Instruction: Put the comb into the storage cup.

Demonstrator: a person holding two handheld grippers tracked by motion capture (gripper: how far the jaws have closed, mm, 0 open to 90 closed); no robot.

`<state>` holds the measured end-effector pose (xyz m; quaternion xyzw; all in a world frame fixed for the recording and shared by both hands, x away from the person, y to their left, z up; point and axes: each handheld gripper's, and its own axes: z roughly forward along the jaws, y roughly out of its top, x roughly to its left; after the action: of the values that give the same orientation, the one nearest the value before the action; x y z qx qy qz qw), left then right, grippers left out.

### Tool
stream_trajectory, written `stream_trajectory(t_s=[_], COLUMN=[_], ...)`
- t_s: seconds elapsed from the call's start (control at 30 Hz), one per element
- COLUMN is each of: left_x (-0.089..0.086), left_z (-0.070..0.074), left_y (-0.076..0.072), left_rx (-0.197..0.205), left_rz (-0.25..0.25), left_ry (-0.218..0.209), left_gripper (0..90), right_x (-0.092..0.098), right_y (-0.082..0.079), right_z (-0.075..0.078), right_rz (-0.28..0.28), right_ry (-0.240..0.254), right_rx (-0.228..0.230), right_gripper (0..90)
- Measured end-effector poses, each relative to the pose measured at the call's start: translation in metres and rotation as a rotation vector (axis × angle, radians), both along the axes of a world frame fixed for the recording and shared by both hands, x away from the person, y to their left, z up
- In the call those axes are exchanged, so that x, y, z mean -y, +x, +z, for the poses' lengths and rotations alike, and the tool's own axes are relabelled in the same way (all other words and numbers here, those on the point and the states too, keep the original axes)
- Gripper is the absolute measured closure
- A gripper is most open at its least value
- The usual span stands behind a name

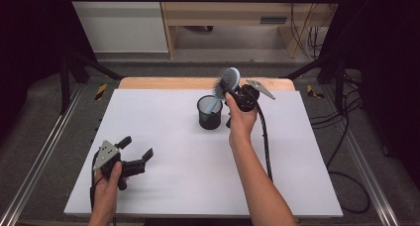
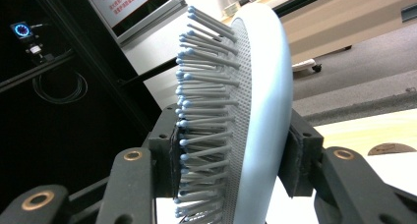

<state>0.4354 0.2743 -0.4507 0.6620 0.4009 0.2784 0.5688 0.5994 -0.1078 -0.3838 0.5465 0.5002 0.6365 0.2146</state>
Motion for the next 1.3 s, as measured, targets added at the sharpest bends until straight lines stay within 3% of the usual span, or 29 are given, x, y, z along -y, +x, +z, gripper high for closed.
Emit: stream_trajectory(t_s=[0.1,0.2,0.3,1.3], left_x=[-0.001,0.000,0.001,0.003], left_z=[0.000,0.001,0.001,0.000], left_y=[0.000,-0.001,-0.001,0.000], left_rx=[-0.001,0.007,0.007,-0.001], left_rz=[0.012,0.025,0.021,0.005], left_ry=[-0.003,0.027,0.031,0.028], left_gripper=[2.4,2.0,1.9,2.0], right_x=[0.000,0.000,-0.001,0.003], right_y=[0.000,0.001,0.002,0.006], right_z=[-0.001,-0.002,-0.003,-0.019], right_rz=[-0.001,-0.003,-0.001,-0.010], right_ry=[0.000,-0.005,-0.005,0.016], right_rx=[-0.005,-0.009,-0.014,-0.064], right_gripper=[51.4,51.3,51.3,50.3])
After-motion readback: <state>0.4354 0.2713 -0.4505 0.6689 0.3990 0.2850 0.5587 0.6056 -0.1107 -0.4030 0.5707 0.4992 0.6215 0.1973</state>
